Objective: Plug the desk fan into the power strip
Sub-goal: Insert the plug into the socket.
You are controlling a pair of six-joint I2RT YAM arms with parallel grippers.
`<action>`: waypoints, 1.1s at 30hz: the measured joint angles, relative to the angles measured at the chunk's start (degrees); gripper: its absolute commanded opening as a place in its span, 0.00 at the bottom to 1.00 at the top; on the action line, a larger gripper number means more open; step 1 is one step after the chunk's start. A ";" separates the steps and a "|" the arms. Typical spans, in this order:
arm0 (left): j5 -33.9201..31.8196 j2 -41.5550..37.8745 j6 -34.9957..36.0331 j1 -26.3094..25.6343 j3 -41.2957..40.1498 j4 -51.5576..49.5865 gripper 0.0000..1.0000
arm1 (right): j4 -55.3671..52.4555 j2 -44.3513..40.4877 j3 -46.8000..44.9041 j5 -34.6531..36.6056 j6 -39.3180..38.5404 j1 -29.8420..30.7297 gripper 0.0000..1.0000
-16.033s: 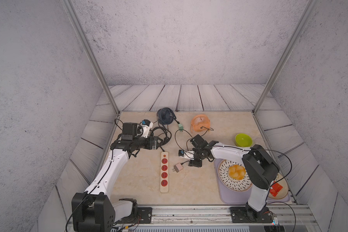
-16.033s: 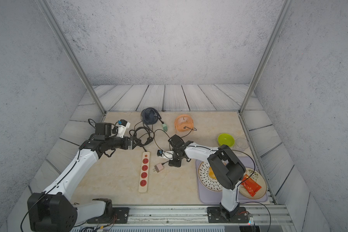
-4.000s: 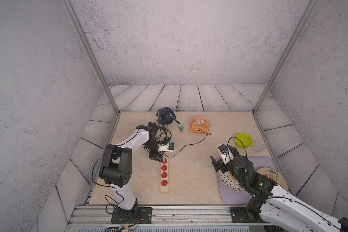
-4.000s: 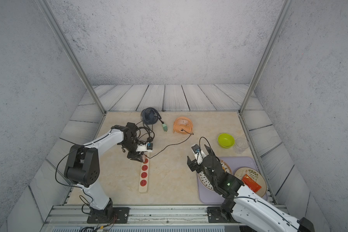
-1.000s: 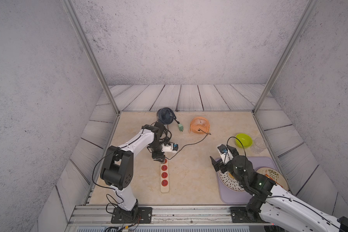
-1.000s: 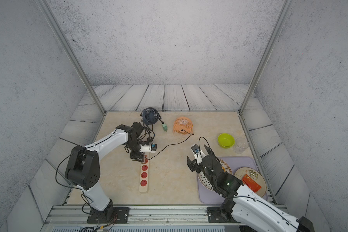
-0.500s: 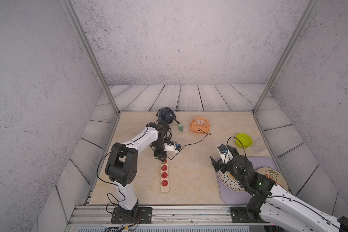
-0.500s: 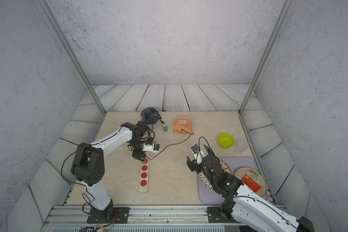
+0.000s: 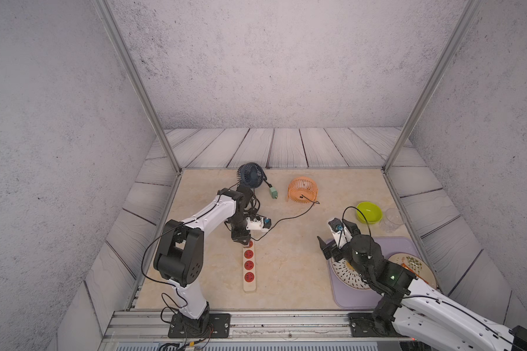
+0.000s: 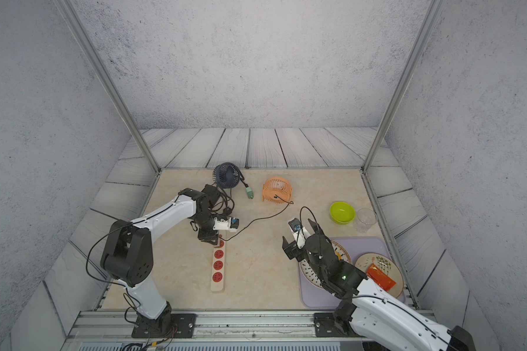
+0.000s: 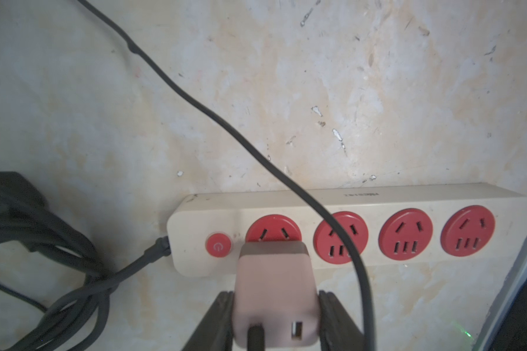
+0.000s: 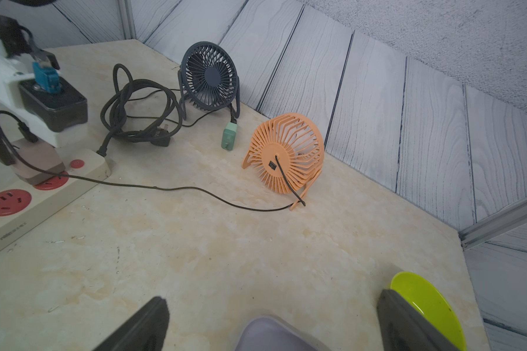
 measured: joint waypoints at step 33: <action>4.76 -1.29 0.61 2.05 -3.63 3.87 0.00 | 0.04 -0.68 -0.31 0.04 0.00 0.00 0.99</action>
